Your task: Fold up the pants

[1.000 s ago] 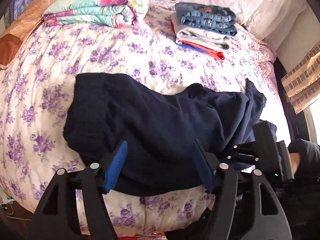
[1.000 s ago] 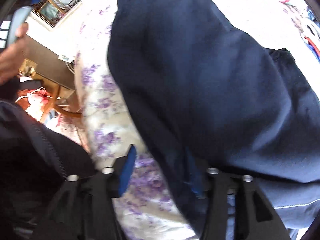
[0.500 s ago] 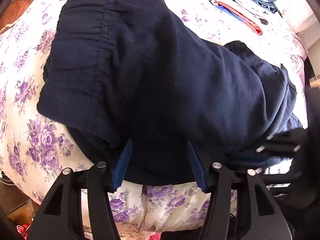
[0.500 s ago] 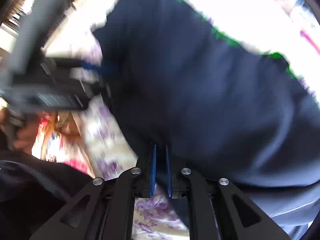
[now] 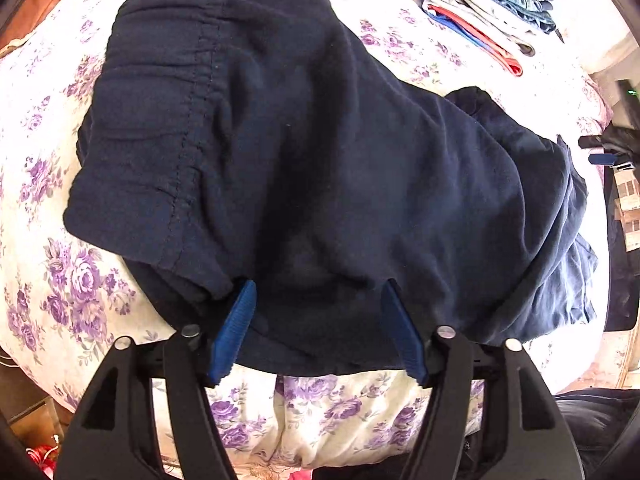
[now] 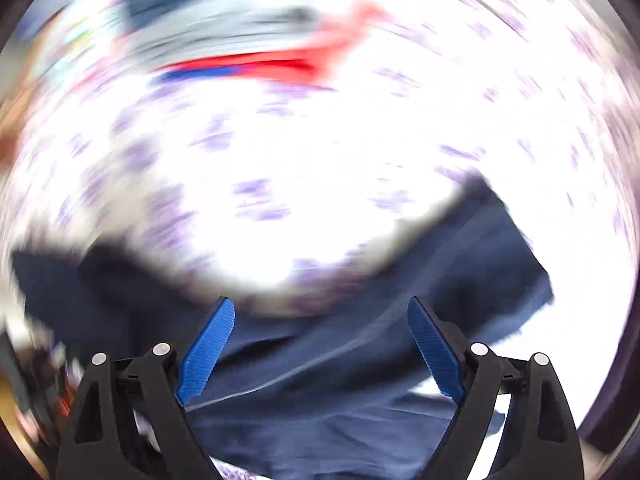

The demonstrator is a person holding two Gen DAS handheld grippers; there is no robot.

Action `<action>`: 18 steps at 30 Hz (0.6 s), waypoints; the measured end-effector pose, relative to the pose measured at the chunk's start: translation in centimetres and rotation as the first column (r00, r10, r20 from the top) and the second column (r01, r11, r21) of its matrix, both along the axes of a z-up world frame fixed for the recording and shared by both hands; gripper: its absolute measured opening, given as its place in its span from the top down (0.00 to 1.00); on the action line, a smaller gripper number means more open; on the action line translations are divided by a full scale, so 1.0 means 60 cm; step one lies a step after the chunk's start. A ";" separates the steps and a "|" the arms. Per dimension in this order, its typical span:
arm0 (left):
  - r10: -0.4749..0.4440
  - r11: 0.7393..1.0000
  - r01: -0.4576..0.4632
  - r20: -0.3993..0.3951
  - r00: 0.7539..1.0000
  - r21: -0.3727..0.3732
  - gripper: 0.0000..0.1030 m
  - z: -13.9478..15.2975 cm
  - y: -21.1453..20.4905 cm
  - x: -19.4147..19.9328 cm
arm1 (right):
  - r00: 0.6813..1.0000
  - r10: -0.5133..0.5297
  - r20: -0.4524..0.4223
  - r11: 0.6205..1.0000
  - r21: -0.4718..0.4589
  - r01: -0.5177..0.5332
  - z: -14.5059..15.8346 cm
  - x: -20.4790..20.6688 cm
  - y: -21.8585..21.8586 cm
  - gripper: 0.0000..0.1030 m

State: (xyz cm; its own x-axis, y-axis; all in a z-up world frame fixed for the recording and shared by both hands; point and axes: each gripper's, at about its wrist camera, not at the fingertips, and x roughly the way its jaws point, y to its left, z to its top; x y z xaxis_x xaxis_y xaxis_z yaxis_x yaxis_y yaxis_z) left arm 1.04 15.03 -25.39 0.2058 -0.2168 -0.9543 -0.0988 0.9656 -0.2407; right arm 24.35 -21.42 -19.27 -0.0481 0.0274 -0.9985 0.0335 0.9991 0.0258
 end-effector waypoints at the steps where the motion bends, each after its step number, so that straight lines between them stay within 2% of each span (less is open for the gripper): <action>1: -0.006 1.000 0.006 0.000 1.000 0.010 0.35 0.000 -0.005 0.002 | 0.999 -0.047 -0.020 0.999 0.005 0.047 -0.008 0.013 -0.018 0.21; 7: -0.028 0.999 0.028 -0.011 1.000 0.036 0.31 -0.002 -0.029 0.013 | 0.974 -0.191 -0.125 0.981 -0.060 0.184 -0.074 0.044 -0.031 0.21; 10: -0.029 0.999 0.029 -0.014 0.999 0.039 0.30 -0.003 -0.033 0.017 | 0.962 -0.207 -0.178 0.977 -0.084 0.195 -0.115 0.039 -0.021 0.21; 12: -0.029 0.999 0.029 -0.018 0.999 0.041 0.30 -0.006 -0.042 0.026 | 0.968 -0.195 -0.158 0.980 -0.074 0.185 -0.127 0.025 -0.024 0.21; 13: -0.030 0.999 0.031 -0.021 0.999 0.041 0.30 -0.006 -0.042 0.027 | 0.973 -0.193 -0.128 0.980 -0.065 0.186 -0.121 0.019 -0.023 0.27; 15: -0.032 0.999 0.033 -0.025 0.999 0.036 0.30 -0.005 -0.039 0.026 | 0.976 -0.202 -0.083 0.979 -0.025 0.201 -0.100 0.004 -0.038 0.56; 16: -0.032 0.999 0.033 -0.029 0.999 0.032 0.30 -0.005 -0.039 0.029 | 0.973 -0.220 -0.075 0.974 0.043 0.223 -0.086 -0.001 -0.046 0.88; 17: -0.035 0.999 0.036 -0.033 0.999 0.029 0.30 -0.007 -0.038 0.031 | 0.970 -0.234 -0.063 0.967 0.091 0.239 -0.069 -0.005 -0.055 0.95; 18: -0.040 0.999 0.041 -0.039 0.998 0.028 0.30 -0.008 -0.034 0.034 | 0.972 -0.232 -0.030 0.965 0.120 0.234 -0.048 -0.017 -0.060 0.95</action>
